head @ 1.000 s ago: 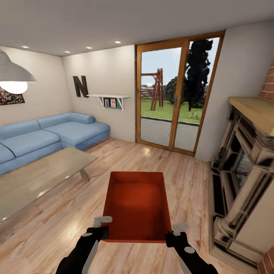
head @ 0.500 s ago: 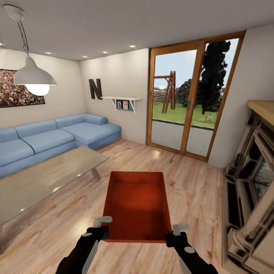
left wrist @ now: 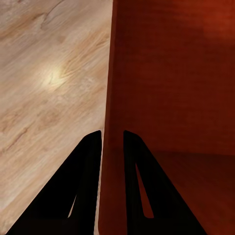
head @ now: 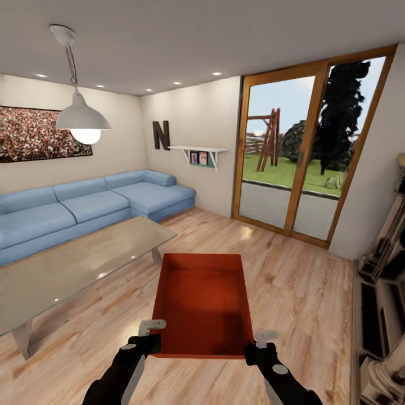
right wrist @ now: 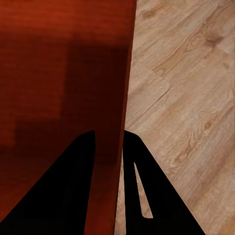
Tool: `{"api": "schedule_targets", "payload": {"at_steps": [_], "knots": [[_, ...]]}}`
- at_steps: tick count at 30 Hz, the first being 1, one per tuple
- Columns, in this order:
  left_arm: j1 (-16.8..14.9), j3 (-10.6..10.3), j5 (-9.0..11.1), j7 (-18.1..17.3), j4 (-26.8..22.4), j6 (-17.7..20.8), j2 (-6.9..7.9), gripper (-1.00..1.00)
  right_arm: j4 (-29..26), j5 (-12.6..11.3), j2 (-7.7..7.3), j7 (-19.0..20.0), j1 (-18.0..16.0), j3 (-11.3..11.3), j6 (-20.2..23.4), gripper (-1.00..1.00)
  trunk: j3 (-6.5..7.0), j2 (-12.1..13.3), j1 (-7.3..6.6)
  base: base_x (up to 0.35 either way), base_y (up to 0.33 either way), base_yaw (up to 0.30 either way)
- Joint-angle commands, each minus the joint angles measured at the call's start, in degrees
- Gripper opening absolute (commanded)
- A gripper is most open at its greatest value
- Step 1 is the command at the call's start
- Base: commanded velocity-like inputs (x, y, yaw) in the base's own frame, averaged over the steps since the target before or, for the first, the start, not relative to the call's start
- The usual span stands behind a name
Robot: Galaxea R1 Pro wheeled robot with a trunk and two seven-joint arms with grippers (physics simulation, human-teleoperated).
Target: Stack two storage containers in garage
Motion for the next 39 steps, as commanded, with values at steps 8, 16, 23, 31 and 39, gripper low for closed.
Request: {"api": "schedule_targets", "payload": {"at_steps": [8, 16, 23, 31, 39], "knots": [[0.0, 0.4, -1.4, 0.5, 0.0, 0.4, -0.01, -1.00, -0.2, -0.1, -0.04, -0.2, -0.1, 0.0, -0.2, -1.00, 0.19, 0.0, 0.02, 0.000, 0.000, 0.116], [0.0, 0.5, -1.3, 0.4, 0.0, 0.4, -0.01, -1.00, -0.2, -0.1, -0.04, -0.2, -0.1, 0.0, -0.2, -1.00, 0.19, 0.0, 0.02, 0.000, 0.000, 0.001], [0.0, 0.5, -1.3, 0.4, 0.0, 0.4, 0.32, -1.00, -0.2, 0.0, -0.04, -0.2, -0.1, 0.1, -0.4, -1.00, 0.19, 0.0, 0.02, 0.000, 0.000, 0.016], [0.0, 0.5, -1.3, 0.4, 0.0, 0.4, 0.34, -1.00, -0.2, 0.0, -0.04, -0.2, -0.1, 0.1, -0.3, -1.00, 0.19, 0.0, 0.02, 0.000, 0.000, 0.240], [0.0, 0.5, -1.3, 0.4, 0.0, 0.4, 0.34, -1.00, -0.2, 0.0, -0.04, -0.2, -0.1, 0.1, -0.3, -1.00, 0.19, 0.0, 0.02, 0.000, 0.000, 0.290]]}}
